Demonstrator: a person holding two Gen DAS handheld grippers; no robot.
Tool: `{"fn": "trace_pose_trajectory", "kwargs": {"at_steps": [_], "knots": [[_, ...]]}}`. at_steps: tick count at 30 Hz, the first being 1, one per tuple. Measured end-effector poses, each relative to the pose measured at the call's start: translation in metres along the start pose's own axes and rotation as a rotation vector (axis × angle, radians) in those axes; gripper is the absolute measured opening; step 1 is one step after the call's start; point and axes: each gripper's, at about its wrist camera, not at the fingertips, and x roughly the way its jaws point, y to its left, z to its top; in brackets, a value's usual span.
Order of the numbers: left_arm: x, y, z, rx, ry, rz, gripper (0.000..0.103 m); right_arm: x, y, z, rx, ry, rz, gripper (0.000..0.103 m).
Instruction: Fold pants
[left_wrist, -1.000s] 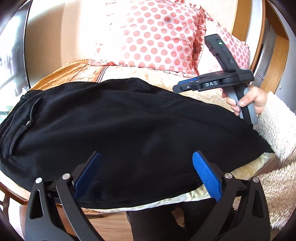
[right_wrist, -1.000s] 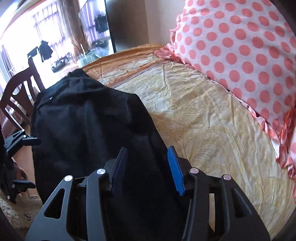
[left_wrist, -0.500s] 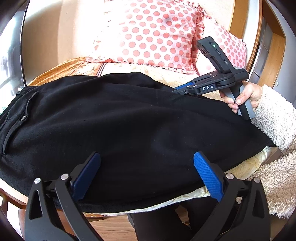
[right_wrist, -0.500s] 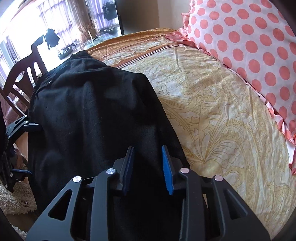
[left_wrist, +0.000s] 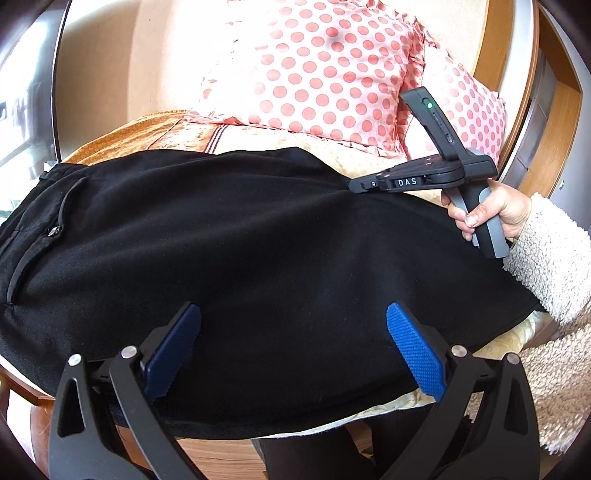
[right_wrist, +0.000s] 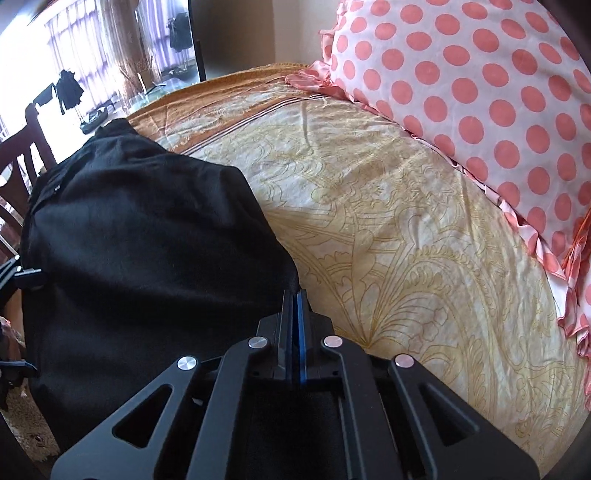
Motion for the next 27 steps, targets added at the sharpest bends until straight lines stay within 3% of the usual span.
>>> {"fn": "trace_pose_trajectory", "kwargs": {"at_steps": [2, 3, 6, 10, 18, 20, 22, 27], "knots": [[0.000, -0.001, -0.001, 0.007, 0.002, 0.007, 0.101, -0.005, -0.006, 0.000, 0.027, -0.006, -0.053, 0.041], [0.000, 0.000, 0.000, 0.007, 0.001, 0.008, 0.101, -0.010, -0.012, -0.001, 0.040, -0.021, -0.087, 0.047], [-0.001, 0.002, -0.001, -0.004, -0.002, 0.007, 0.101, -0.041, -0.041, -0.008, 0.137, -0.097, -0.151, 0.048], [-0.004, 0.004, 0.001, -0.034, -0.011, -0.008, 0.101, -0.085, -0.077, -0.038, 0.309, -0.162, -0.066, 0.047], [-0.001, -0.004, 0.005, -0.034, -0.010, -0.018, 0.101, -0.092, -0.048, -0.091, 0.251, -0.089, -0.010, 0.047], [0.002, -0.004, 0.004, -0.027, 0.002, 0.010, 0.101, -0.087, -0.047, -0.104, 0.260, -0.052, -0.051, 0.047], [0.003, -0.002, 0.002, -0.018, 0.004, 0.028, 0.101, -0.078, -0.064, -0.123, 0.333, 0.037, -0.148, 0.047], [-0.003, -0.004, 0.005, -0.029, 0.002, 0.006, 0.101, -0.119, -0.093, -0.158, 0.460, -0.065, -0.191, 0.047]]}}
